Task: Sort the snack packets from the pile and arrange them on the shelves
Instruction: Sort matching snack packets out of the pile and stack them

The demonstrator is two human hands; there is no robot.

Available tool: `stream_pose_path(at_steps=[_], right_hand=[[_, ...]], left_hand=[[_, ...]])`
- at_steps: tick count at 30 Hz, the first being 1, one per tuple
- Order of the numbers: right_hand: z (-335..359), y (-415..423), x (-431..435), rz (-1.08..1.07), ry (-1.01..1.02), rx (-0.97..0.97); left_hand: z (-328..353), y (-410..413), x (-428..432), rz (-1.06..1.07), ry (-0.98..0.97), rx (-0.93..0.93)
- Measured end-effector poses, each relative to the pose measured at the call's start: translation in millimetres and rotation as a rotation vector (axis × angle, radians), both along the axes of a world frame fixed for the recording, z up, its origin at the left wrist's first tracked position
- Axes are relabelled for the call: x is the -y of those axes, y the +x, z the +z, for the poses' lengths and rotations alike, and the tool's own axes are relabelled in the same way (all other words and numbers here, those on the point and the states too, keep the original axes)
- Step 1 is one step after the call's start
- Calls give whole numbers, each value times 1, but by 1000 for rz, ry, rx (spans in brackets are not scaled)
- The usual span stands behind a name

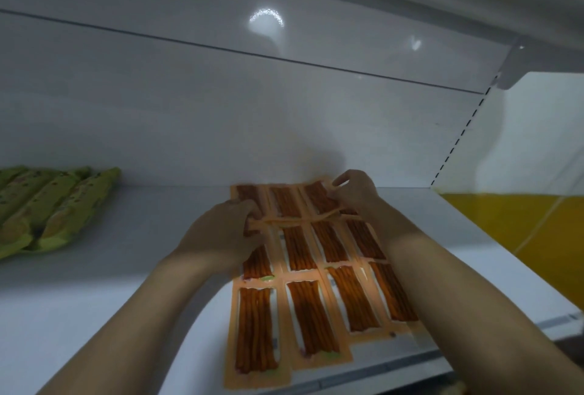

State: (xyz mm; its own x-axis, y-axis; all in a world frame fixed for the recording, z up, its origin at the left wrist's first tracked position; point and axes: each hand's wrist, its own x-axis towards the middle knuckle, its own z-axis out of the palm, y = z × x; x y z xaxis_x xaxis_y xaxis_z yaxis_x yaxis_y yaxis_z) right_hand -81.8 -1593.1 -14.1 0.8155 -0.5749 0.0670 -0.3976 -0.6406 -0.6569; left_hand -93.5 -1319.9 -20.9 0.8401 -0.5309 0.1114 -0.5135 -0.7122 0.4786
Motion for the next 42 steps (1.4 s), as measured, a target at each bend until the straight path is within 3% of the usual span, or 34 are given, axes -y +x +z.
stream_pose_path(at_steps=[6,10,18,25,30,36,42], right_hand=[[-6,-5,-6,66,-366,-121],[-5,-14,-7,238,-507,-192],[-2,-29,-17,274,-505,-229],[11,-83,-37,183,-407,-48],[-11,-134,-59,60,-512,145],[-16,-186,-68,124,-447,103],[-36,-205,-68,233,-454,12]], left_hand=[[-3,-7,-2,-117,147,-49],[-4,-9,2,-158,206,-15],[-5,-10,5,-233,201,-22],[-6,-8,4,-248,168,9],[-4,-11,4,-258,159,73],[14,-50,-3,-274,133,209],[10,-122,-18,-196,224,113]])
